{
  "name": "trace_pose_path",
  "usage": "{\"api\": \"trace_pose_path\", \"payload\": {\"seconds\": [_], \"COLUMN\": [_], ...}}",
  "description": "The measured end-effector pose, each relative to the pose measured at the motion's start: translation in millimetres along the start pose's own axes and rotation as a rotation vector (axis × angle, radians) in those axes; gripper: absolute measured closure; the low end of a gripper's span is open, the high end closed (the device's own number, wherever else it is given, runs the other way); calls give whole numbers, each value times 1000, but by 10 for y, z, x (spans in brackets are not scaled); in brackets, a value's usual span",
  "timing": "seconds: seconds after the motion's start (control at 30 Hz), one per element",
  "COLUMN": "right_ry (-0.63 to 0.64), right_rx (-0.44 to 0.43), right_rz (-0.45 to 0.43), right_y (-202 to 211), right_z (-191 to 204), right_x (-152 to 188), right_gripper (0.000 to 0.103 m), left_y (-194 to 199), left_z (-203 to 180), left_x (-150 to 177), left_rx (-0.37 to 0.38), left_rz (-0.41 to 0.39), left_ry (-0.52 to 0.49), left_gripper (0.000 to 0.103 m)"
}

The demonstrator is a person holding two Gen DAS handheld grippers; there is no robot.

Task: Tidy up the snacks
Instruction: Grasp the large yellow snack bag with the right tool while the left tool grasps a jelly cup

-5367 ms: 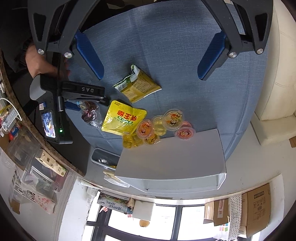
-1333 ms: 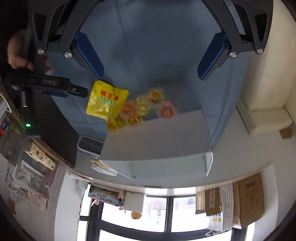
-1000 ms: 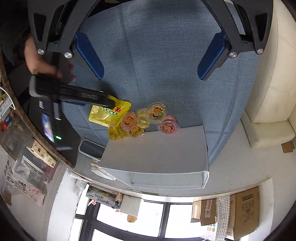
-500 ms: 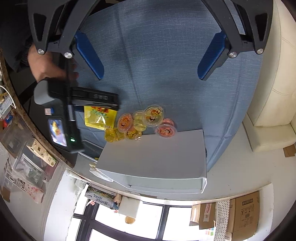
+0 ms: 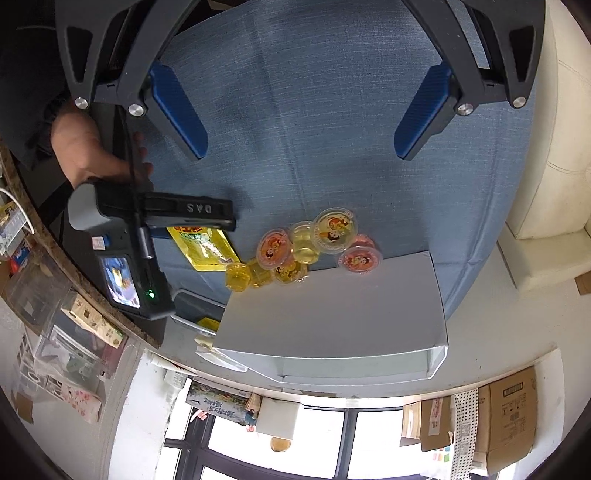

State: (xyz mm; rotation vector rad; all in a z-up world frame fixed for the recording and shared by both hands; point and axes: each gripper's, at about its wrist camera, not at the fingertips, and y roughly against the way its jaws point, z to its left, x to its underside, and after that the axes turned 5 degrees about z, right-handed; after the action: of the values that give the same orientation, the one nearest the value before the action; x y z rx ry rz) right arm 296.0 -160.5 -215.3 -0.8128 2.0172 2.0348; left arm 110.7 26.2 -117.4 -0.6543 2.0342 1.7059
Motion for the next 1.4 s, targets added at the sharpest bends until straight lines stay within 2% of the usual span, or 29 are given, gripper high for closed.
{"api": "trace_pose_path", "payload": {"seconds": [0.1,0.2,0.3,0.47,0.5,0.6,0.63,0.83,0.97,1.03,1.1,1.13,1.23,1.27,1.33,1.4], "right_ry": [-2,-4,-5,-8,-1,19,32,57,45,45,40,39,36,35,28,30], "right_rx": [-28,-31,-35,-140,-146,-178,-184,-225,-264,-281,-296,-300,-308,-309,-315,-317], "right_rz": [-6,-23,-25,-22,-36,-81,-91,-86,-76,-78,-82,-85,-88,-89,-92,-95], "right_y": [-24,1,38,196,276,512,567,670,647,682,684,697,742,748,765,780], "right_z": [-53,-182,-206,-317,-307,-307,-320,-320,-372,-381,-402,-405,-418,-425,-440,-435], "right_x": [-36,-50,-5,140,193,328,371,500,566,610,619,633,688,693,705,716], "right_gripper": [1,16,43,46,54,61,67,68,69,69,69,69,69,69,69,69], "left_y": [-12,-37,-73,-184,-227,-384,-445,-761,-863,-938,-1051,-1054,-1070,-1075,-1072,-1046], "left_z": [30,62,46,42,56,126,157,292,269,253,244,224,215,218,224,252], "left_x": [-11,-21,-30,-89,-115,-219,-262,-473,-527,-533,-544,-552,-577,-580,-574,-555], "left_rx": [-2,7,-5,-18,-13,-30,-39,-88,-126,-134,-144,-162,-130,-126,-127,-96], "left_rz": [3,5,-1,-3,3,26,33,65,59,75,120,103,97,96,92,82], "left_ry": [9,21,14,6,8,32,46,95,89,82,85,72,77,82,81,98], "left_gripper": [0,0,0,0,0,0,0,1,1,11,36,37,61,74,80,84]}}
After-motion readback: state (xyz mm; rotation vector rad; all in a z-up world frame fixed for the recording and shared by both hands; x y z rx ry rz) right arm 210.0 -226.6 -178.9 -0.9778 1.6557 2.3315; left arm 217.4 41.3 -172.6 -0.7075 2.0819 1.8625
